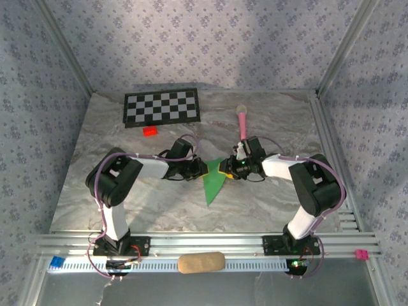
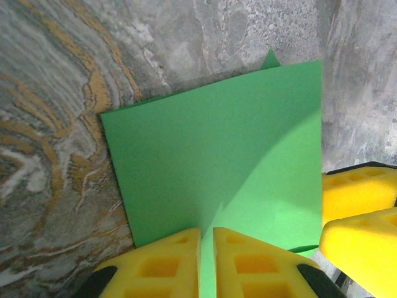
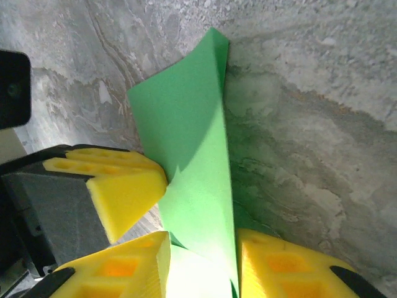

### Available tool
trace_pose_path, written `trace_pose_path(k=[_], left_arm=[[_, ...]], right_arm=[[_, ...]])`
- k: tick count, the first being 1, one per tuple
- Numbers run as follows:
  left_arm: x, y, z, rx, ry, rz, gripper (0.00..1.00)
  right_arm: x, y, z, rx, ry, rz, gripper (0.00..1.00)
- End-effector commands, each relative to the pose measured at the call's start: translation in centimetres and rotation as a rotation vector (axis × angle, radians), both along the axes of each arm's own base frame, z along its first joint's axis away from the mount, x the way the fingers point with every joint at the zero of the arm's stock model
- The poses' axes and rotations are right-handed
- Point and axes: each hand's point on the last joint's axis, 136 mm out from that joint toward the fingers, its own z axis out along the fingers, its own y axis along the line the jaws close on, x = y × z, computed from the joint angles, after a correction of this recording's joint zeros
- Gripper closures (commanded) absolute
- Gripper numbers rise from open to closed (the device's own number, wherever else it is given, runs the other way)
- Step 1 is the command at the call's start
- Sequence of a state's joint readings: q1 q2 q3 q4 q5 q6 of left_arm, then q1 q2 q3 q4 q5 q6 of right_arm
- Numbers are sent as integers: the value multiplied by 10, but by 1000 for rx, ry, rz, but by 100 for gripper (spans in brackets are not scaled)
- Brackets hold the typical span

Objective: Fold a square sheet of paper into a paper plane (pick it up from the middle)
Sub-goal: Fold the wing for the fifth time at the center of the table.

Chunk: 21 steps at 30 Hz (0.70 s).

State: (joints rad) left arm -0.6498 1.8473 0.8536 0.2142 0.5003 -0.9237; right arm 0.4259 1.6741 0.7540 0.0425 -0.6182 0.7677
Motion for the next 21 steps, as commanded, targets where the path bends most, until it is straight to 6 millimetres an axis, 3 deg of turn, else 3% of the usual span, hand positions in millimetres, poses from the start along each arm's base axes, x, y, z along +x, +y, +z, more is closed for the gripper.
trace_pose_path(k=[1,16,21], left_arm=[[-27,11,-22,59,87,-40,85],[-27,10,-21,56,85,-47,86],[-26,9,-18,49,79,-47,85]], right_arm=[[-2,-4,-2,-11,15,41,66],[7,4,4,38,-32,157,66],[5,4,0,42,-13,175,72]])
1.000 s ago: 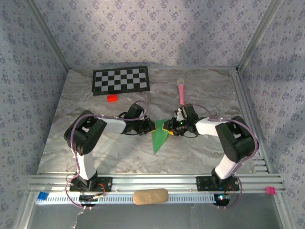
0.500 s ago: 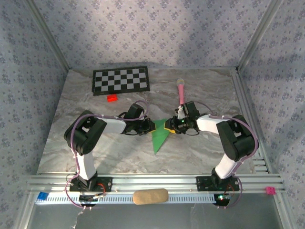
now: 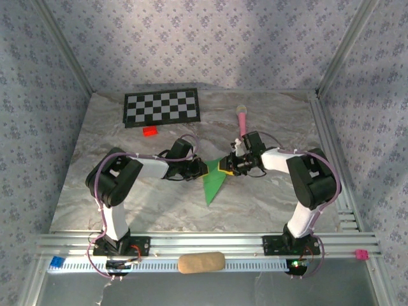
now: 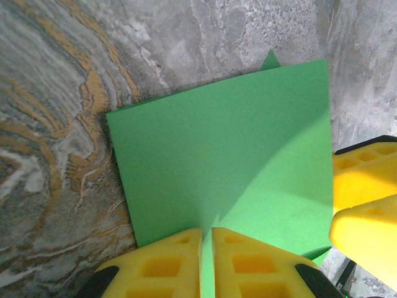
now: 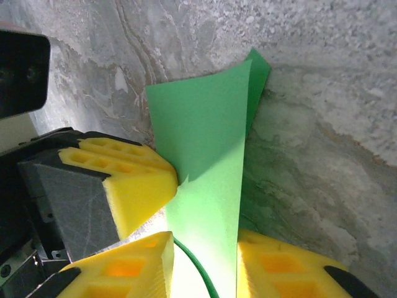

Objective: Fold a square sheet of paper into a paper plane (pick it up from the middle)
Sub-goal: Fold the wing for the fifth time at the center of the table.

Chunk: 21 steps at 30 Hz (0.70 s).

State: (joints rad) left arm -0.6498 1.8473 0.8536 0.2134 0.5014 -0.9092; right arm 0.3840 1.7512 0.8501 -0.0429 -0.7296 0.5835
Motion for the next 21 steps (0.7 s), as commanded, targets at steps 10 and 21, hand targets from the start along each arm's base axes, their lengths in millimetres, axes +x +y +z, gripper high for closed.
trace_pose_path(k=[10,21], left_arm=[[-20,1,27,-43,8,-43,76],[-26,-2,48,-77,0,-15,74]], right_arm=[[-6,-8,0,-26,42,-39,91],[-13,-20,0,-32,88,-350,92]])
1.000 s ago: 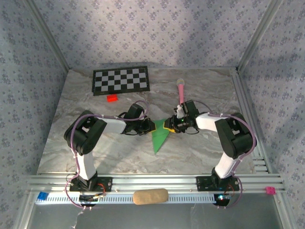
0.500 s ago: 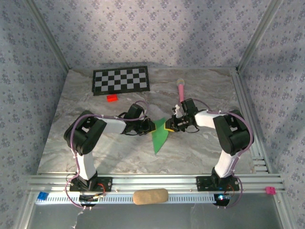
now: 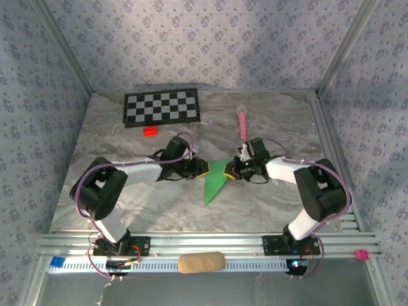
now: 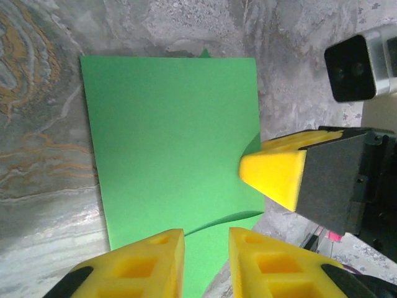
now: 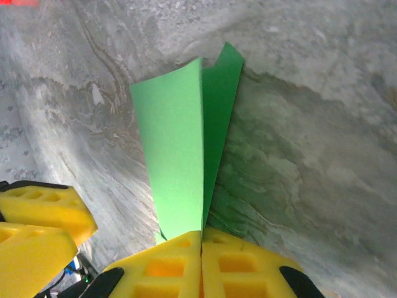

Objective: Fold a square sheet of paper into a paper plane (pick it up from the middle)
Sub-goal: Fold the wing for the fifth time at the center of the table.

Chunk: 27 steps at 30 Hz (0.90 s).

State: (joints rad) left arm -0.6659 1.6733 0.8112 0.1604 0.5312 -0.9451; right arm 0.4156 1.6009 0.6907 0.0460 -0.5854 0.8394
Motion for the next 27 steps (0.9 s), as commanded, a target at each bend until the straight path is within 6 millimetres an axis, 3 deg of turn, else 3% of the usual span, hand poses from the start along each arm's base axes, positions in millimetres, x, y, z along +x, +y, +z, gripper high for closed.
trace_pose_path(k=[1,9,19,27], left_arm=[[-9,-3,-2,-4,28,-1,75],[-7,-4,-23,19,87,45,84],[-18,9,-53,97,129,48,88],[-22,12,-62,114,134,31,90]], right_arm=[[3,-3,2,13,16,-161,92],[-14,4,2,13,27,-184,90],[-18,11,8,27,-31,-76,78],[-17,15,10,64,-74,33,70]])
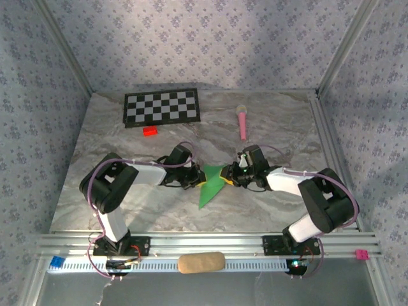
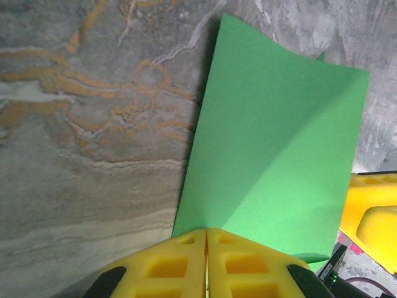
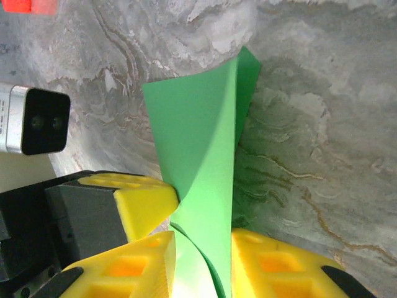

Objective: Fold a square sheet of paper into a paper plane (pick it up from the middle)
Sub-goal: Fold the wing for the fifth time at the center of the table.

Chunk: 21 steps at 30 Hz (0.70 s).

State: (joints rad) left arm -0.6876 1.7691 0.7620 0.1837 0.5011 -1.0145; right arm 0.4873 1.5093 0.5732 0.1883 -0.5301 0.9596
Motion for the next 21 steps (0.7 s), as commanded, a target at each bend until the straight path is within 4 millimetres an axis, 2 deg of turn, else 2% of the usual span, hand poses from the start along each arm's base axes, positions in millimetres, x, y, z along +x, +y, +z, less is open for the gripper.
trace_pose_path(k=[1,13,21], left_arm=[[-5,4,-11,33,3,-18,91],[-6,6,-11,46,-4,-27,91],[-6,6,-10,47,-9,-28,91]], right_arm=[[1,5,3,28,-45,96,70],[6,10,-2,79,-47,227,67],[9,10,-6,96,-60,279,72]])
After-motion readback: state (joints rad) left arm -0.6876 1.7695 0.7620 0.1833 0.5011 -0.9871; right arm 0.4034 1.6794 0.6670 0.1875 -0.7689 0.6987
